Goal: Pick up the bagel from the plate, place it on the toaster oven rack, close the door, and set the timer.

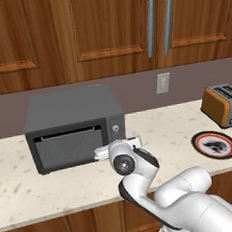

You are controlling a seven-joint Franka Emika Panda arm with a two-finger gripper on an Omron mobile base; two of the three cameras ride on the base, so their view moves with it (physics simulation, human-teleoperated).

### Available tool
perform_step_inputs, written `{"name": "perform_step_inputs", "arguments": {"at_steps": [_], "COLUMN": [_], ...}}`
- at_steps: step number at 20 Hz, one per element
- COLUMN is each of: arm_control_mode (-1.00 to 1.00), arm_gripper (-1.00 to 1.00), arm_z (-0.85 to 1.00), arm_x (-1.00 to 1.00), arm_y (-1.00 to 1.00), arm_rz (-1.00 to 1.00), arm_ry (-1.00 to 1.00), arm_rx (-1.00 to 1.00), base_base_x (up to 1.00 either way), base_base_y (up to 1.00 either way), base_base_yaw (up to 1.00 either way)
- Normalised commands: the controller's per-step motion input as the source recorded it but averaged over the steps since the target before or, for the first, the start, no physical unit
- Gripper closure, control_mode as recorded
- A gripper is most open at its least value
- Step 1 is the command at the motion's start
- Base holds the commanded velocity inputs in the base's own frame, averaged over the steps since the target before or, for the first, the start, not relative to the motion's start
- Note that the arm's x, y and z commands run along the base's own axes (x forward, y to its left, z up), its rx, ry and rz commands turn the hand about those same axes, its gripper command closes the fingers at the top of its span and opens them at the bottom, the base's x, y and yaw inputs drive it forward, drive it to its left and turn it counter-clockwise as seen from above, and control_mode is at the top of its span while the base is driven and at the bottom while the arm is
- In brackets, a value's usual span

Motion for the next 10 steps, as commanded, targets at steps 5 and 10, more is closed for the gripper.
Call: {"name": "perform_step_inputs", "arguments": {"at_steps": [5, 10], "arm_control_mode": [-1.00, -1.00], "arm_gripper": [-1.00, -1.00], "arm_z": [-0.26, -0.30], "arm_x": [0.20, 0.16], "arm_y": [-0.17, -0.01], "arm_rz": [0.00, 0.00], "arm_ry": [0.00, 0.00], "arm_rx": [0.06, 0.04], "base_base_x": [0.00, 0.00], "base_base_y": [0.00, 0.00], "base_base_yaw": [0.00, 0.00]}}
